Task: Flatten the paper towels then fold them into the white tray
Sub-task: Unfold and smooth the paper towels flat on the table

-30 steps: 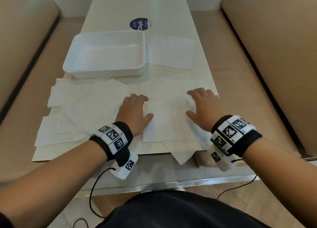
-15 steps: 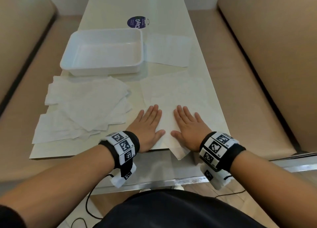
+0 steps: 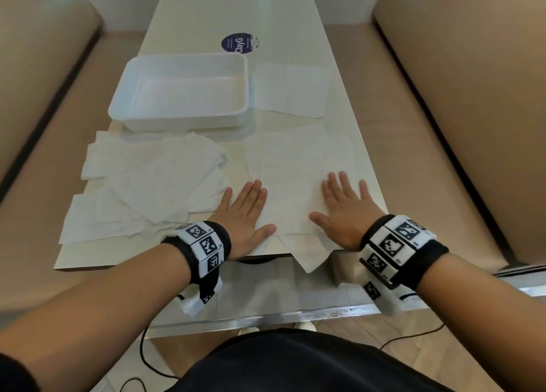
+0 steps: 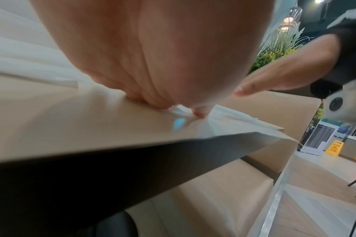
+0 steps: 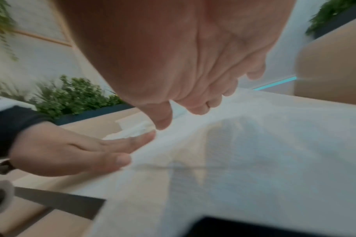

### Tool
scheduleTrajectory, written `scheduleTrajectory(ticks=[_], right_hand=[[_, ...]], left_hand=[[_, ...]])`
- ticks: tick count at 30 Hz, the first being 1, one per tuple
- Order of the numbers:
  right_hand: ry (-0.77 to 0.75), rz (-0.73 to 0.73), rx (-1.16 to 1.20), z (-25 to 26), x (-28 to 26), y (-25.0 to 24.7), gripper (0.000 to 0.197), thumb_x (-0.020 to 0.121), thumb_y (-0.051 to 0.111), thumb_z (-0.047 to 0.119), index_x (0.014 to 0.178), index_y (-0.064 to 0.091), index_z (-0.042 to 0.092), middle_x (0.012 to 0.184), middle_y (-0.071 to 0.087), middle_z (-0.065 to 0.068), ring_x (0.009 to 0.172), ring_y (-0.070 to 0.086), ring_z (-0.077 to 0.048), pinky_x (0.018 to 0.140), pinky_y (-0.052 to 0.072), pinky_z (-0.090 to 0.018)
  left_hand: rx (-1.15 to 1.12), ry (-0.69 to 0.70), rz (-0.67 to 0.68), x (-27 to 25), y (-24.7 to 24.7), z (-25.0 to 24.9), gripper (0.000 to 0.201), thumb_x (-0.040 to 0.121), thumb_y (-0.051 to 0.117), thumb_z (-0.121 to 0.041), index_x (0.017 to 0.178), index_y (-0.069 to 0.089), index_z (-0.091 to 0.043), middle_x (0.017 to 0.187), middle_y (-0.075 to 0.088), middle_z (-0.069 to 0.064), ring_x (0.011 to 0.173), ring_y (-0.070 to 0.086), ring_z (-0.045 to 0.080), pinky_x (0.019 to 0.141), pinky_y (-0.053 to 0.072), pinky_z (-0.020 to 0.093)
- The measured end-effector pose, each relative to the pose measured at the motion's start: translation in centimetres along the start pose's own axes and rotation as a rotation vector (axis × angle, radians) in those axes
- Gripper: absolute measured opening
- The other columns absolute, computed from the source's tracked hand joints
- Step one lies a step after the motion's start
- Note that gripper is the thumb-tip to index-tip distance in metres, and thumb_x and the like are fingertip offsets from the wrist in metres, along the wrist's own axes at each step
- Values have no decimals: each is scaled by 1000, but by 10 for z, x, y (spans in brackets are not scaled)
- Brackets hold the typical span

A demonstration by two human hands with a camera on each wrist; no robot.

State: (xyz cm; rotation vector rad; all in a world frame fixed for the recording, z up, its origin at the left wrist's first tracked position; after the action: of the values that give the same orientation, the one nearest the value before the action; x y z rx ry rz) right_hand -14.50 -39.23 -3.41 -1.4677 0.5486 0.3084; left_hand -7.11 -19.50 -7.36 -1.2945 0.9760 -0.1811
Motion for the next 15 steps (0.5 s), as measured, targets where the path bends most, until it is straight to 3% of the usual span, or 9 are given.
scheduleTrajectory(ticks=[3, 6, 11, 15], right_hand=[[-161, -51, -13, 47, 12, -8, 66, 100, 17, 46, 150, -15, 15, 157, -23, -1, 144, -23, -20, 117, -13, -47], [-213, -29, 22, 72, 25, 5, 63, 102, 16, 41, 150, -14, 15, 157, -22, -2, 144, -22, -21, 117, -12, -46], [-214, -64, 111, 51, 26, 23, 66, 101, 17, 46, 149, -17, 17, 156, -25, 0, 144, -23, -18, 119, -10, -41], [-181, -96, 152, 22, 23, 31, 74, 98, 20, 55, 148, -20, 18, 155, -27, 1, 143, -24, -15, 118, -11, -35]], left_hand=[[-8, 4, -11, 2, 2, 1, 89, 78, -12, -71, 147, -24, -16, 154, -33, 1, 142, -30, 13, 117, -14, 48], [-18, 6, -23, 2, 3, 1, 96, 69, -20, -72, 147, -24, -17, 154, -33, 0, 142, -30, 12, 117, -14, 50], [-24, 4, -32, 4, 5, 2, 93, 73, -15, -71, 148, -24, -16, 154, -33, 1, 142, -30, 12, 117, -14, 51], [-33, 7, -18, 2, 3, 2, 80, 91, 4, -64, 147, -24, -16, 154, -34, 1, 141, -31, 12, 116, -15, 49]])
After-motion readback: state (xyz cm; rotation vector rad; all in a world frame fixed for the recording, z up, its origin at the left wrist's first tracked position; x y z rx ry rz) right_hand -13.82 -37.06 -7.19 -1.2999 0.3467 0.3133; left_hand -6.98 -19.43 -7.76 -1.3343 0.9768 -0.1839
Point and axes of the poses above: each hand's wrist, its own x-axis towards the middle knuckle, its own y-axis out of the palm, z = x × y, the point moved 3 cm from there along x, towards the middle knuckle
